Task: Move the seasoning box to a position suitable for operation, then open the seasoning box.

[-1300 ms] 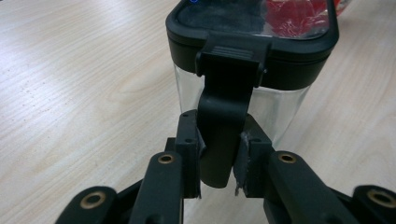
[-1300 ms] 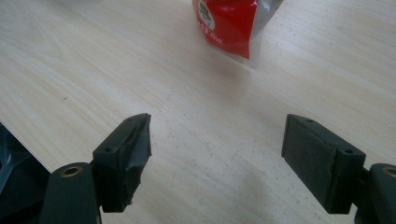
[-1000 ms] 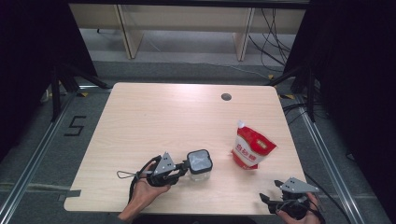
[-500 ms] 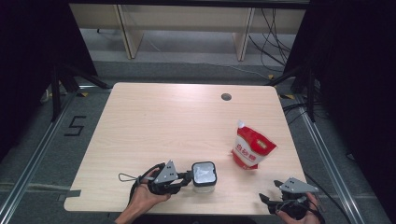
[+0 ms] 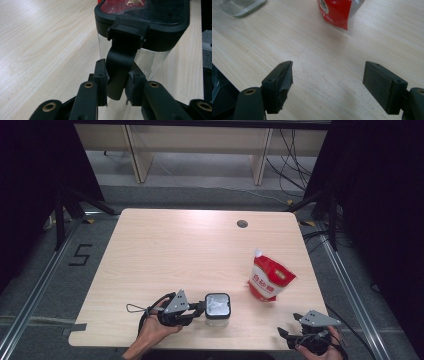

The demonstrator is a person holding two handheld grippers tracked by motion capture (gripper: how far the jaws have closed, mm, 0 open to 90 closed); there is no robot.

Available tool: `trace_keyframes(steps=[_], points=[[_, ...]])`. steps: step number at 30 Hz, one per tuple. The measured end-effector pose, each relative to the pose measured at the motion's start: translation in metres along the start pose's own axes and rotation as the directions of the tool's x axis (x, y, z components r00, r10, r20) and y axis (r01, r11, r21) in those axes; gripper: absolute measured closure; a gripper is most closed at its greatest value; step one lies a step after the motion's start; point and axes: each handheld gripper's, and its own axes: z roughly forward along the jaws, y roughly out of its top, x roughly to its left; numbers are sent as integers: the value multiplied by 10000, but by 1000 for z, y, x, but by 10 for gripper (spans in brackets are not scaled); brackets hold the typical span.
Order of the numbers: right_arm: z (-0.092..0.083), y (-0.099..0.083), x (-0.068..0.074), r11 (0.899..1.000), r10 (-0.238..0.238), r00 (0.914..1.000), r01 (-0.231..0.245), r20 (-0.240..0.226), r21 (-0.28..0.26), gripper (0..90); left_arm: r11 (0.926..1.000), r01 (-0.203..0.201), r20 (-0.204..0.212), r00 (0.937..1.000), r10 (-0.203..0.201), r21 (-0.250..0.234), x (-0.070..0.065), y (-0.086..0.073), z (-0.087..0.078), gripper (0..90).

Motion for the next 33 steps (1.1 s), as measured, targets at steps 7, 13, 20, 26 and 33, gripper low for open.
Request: trace_keyframes(steps=[7, 13, 20, 26, 33], points=[[0, 0, -1, 10000, -75, 10000, 75, -19, -33, 250, 9999, 131, 118, 9998, -132, 82, 3, 1, -3, 656], [0, 0, 0, 10000, -49, 10000, 49, -44, 10, 250, 9984, 513, 23, 9987, -513, -221, 2, 1, -12, 521], [-1, 0, 0, 10000, -89, 9999, 89, -46, 5, 250, 9911, 1229, -83, 9923, -1234, -510, -2, 1, -25, 392], [-1, 1, 2, 9999, -110, 9999, 111, -84, 3, 250, 9871, 1504, -156, 9883, -1515, -548, -5, 3, -33, 347], [1, 1, 1, 9999, -55, 9999, 53, -164, -108, 251, 9772, 1932, -175, 9806, -1954, -877, -3, 9, -41, 418]])
